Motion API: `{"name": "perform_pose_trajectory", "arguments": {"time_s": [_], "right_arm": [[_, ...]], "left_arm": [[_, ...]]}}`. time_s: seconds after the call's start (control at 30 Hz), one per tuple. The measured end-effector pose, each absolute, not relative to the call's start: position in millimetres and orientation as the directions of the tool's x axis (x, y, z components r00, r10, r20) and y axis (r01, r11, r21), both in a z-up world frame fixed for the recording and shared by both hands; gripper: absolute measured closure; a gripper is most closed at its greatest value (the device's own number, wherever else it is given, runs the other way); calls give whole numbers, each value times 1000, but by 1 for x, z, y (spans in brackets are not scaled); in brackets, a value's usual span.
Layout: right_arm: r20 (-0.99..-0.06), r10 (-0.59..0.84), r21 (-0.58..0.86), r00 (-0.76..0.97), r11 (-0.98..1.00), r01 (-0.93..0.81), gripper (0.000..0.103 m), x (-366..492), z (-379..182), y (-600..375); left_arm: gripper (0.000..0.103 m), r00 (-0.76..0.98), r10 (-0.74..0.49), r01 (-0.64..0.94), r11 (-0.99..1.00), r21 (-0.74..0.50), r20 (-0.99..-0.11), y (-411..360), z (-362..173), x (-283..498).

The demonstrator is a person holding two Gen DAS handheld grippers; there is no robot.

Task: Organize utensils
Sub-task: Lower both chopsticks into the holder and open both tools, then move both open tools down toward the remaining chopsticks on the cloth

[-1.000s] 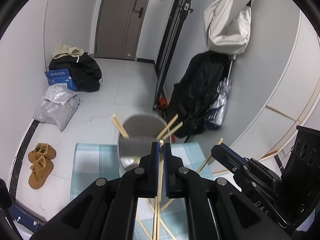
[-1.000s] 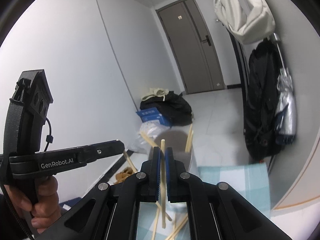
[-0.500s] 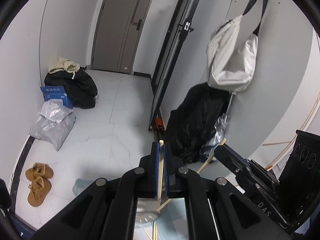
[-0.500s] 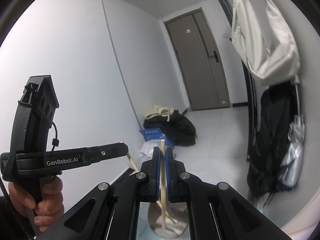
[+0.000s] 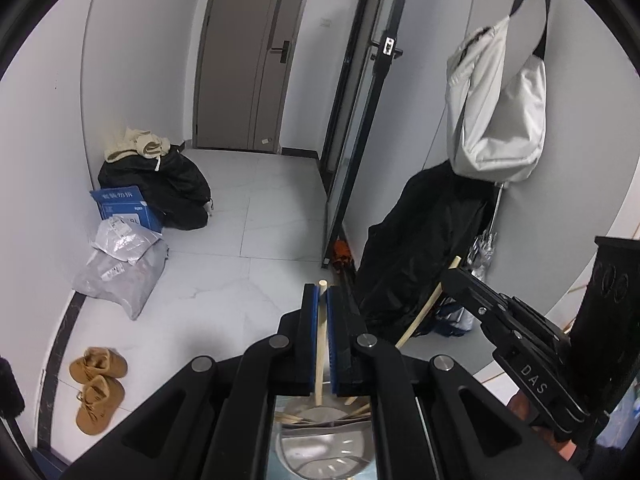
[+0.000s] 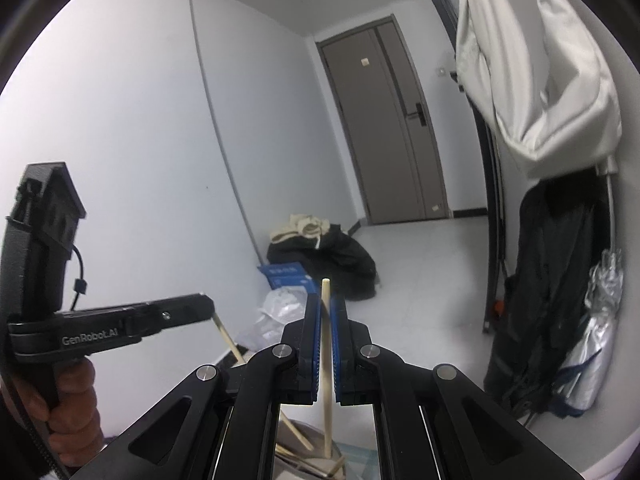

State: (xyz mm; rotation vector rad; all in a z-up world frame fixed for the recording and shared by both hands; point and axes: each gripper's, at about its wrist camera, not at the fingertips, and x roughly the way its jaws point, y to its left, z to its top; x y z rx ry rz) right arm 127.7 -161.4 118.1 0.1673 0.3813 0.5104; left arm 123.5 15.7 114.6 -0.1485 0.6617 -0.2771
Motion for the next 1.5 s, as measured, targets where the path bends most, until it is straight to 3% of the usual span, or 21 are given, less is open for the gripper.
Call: {"name": "perform_pose_trajectory", "arguments": {"time_s": [0.57, 0.67, 0.83, 0.9, 0.97, 1.0, 1.1, 1.17, 1.23, 1.27, 1.37, 1.43, 1.5], "right_arm": [[-448, 516, 226, 730, 855, -466, 96, 118, 62, -141], [-487, 504, 232, 713, 862, -451, 96, 113, 55, -141], [-474, 511, 275, 718, 860, -430, 94, 91, 60, -159], [-461, 506, 275, 729, 862, -425, 88, 83, 64, -166], [-448, 499, 279, 742, 867, -413, 72, 72, 68, -173], [-441, 493, 282, 750, 870, -406, 69, 66, 70, -176], [-442, 483, 289, 756, 874, -390, 67, 58, 73, -182], [-443, 469, 287, 764, 882, -374, 65, 48, 74, -186], [-436, 464, 289, 771, 884, -368, 61, 38, 74, -190], [-432, 460, 288, 776, 886, -364, 57, 32, 73, -193], [-435, 446, 293, 782, 892, -345, 53, 20, 67, -197], [-441, 442, 295, 782, 893, -339, 50, 13, 63, -199], [-444, 434, 296, 784, 897, -329, 46, 7, 59, -201]], "left_arm": [[102, 669, -298, 196, 954, -225, -681, 12, 65, 125], [102, 671, -236, 142, 971, -190, -703, 13, 66, 123], [99, 683, -234, 125, 971, -204, -692, 18, 76, 109], [92, 686, -220, 117, 974, -193, -694, 17, 80, 102], [82, 685, -221, 114, 974, -198, -695, 17, 81, 94], [79, 687, -217, 107, 974, -199, -694, 16, 83, 90], [76, 703, -201, 102, 978, -184, -682, 12, 87, 76], [67, 722, -188, 90, 980, -179, -666, 10, 89, 67], [41, 739, -187, 78, 978, -194, -647, 11, 89, 58], [36, 751, -182, 66, 977, -202, -634, 11, 88, 53], [31, 766, -148, 28, 980, -197, -625, 12, 84, 43], [22, 765, -125, 2, 982, -191, -631, 12, 78, 37], [22, 769, -110, -13, 982, -187, -630, 12, 74, 30]]}}
